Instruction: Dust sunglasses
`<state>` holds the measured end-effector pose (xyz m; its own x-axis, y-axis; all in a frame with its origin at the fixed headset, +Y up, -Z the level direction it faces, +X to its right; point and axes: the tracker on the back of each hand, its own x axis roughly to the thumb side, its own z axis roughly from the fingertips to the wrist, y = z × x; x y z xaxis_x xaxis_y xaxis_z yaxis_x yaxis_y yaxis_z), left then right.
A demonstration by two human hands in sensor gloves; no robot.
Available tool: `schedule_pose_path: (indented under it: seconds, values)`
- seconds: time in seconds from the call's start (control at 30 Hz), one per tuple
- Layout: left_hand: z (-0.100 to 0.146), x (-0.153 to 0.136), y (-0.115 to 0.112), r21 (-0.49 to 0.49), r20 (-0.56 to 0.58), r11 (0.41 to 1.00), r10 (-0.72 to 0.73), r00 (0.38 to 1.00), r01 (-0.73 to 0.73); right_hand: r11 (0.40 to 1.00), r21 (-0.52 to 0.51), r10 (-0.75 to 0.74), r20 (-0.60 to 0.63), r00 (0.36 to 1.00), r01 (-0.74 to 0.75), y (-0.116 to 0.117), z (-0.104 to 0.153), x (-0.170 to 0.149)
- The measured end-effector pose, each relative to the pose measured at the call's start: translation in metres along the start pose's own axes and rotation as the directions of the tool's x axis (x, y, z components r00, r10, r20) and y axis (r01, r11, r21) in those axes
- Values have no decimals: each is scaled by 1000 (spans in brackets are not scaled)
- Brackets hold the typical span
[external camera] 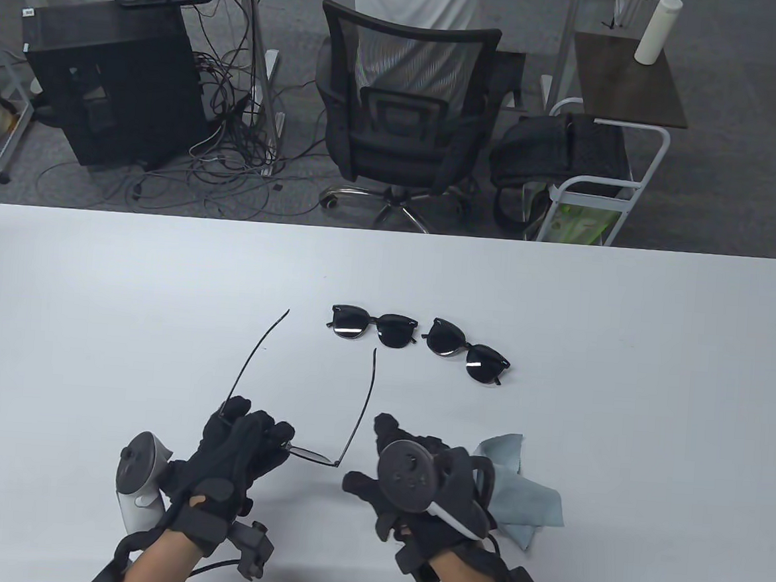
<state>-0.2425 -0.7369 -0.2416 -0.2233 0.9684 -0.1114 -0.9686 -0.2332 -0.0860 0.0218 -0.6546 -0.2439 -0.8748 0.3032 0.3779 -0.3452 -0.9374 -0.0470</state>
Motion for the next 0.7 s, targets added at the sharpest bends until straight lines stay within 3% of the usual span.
schedule_pose_path:
  seconds: [0.13, 0.27, 0.5, 0.7]
  values:
    - [-1, -4, -3, -12, -17, 1000, -15, 1000, 15, 990, -120, -66, 25, 998, 68, 9, -2, 7]
    - [-1, -10, -8, -23, -36, 998, -52, 998, 52, 990, -89, -109, 51, 993, 113, 19, 4, 1]
    - [1, -26, -23, -82, -79, 995, -68, 995, 61, 987, -162, 36, 105, 994, -18, 31, 23, -1]
    - [0, -26, -15, -29, -110, 997, -79, 991, 77, 971, -212, -91, 89, 992, 108, 26, 27, -4]
